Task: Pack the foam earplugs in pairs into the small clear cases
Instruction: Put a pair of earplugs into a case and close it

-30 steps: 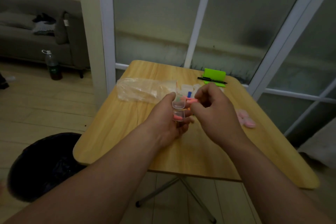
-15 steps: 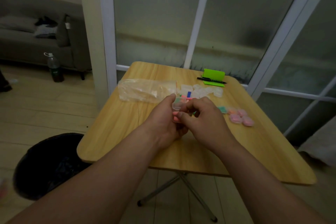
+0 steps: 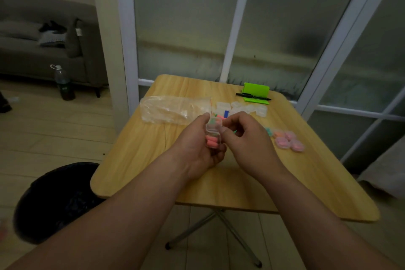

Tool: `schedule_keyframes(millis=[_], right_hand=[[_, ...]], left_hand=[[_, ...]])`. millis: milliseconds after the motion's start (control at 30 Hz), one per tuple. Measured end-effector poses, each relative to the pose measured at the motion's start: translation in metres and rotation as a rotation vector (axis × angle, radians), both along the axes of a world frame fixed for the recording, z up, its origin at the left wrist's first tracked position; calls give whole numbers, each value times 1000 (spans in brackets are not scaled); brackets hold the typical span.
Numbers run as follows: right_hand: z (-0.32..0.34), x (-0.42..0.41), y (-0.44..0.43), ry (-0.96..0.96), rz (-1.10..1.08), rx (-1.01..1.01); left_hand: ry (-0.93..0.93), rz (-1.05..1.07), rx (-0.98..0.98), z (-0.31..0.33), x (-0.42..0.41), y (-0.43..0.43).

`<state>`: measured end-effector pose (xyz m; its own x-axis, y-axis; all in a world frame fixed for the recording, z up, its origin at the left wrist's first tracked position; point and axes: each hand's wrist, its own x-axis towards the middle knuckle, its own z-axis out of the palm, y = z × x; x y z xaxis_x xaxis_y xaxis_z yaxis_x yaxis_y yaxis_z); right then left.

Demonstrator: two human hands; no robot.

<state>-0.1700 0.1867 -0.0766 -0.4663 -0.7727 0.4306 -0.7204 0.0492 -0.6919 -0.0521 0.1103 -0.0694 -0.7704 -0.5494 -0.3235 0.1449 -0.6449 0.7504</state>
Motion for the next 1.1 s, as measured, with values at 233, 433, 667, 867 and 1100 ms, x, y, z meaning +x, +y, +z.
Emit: schedule_keyframes(millis=[233,433,667,867,1100], right_hand=[[6,6,3,55,80,25],[4,15,13,188,164,96],[5,-3,20,154,153,115],[-2,-11,28,217,163,158],[-5,-15,36,329,53,180]], left_hand=[[42,-30,12,-5,2,-2],[77,9,57,-4,4,-9],[52,-24,-71,-10,3,-4],[9,-53,-170,-15,-1,2],[-3,-2,-211,-21,-15,6]])
